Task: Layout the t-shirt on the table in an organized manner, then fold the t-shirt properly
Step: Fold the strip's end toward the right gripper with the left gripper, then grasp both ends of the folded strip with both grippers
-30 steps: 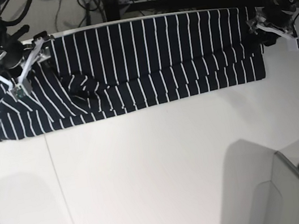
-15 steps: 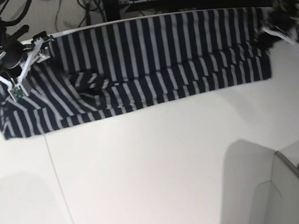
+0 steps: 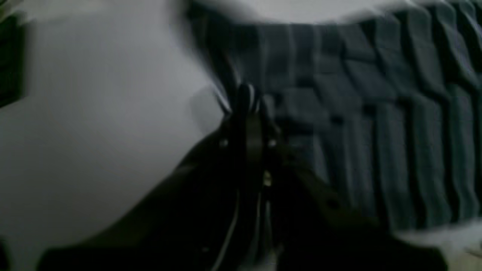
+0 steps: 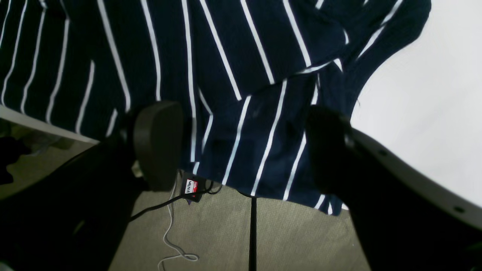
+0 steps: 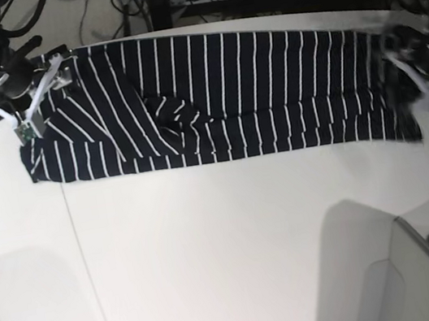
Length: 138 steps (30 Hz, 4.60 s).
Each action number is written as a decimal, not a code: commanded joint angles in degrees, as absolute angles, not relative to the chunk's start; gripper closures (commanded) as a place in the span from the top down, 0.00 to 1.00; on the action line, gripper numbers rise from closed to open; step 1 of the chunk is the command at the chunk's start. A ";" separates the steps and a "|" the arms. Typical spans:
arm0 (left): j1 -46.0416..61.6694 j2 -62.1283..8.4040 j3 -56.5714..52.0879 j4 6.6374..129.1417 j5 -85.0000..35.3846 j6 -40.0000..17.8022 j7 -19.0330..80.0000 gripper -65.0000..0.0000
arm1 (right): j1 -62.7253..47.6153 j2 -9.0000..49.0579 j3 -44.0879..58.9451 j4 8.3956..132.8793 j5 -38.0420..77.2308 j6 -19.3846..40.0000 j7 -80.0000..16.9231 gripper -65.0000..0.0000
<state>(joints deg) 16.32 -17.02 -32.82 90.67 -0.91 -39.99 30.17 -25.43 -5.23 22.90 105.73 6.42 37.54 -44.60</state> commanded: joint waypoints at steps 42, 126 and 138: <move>13.58 6.90 -3.12 94.37 12.09 -36.26 35.82 0.00 | -24.92 -4.79 23.08 106.68 7.08 37.76 -43.74 0.74; 19.56 -2.77 -7.08 102.29 12.00 -33.19 35.82 0.00 | -18.95 -3.21 36.88 108.79 17.54 40.00 -43.47 0.74; 20.70 -17.10 -32.04 89.10 -16.66 -40.00 35.74 0.00 | -5.23 3.47 52.00 81.27 25.36 40.00 -57.71 0.75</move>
<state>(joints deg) 21.06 -17.02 -32.27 88.18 -14.72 -39.11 37.10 -5.74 2.61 51.92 80.14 24.21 39.77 -58.39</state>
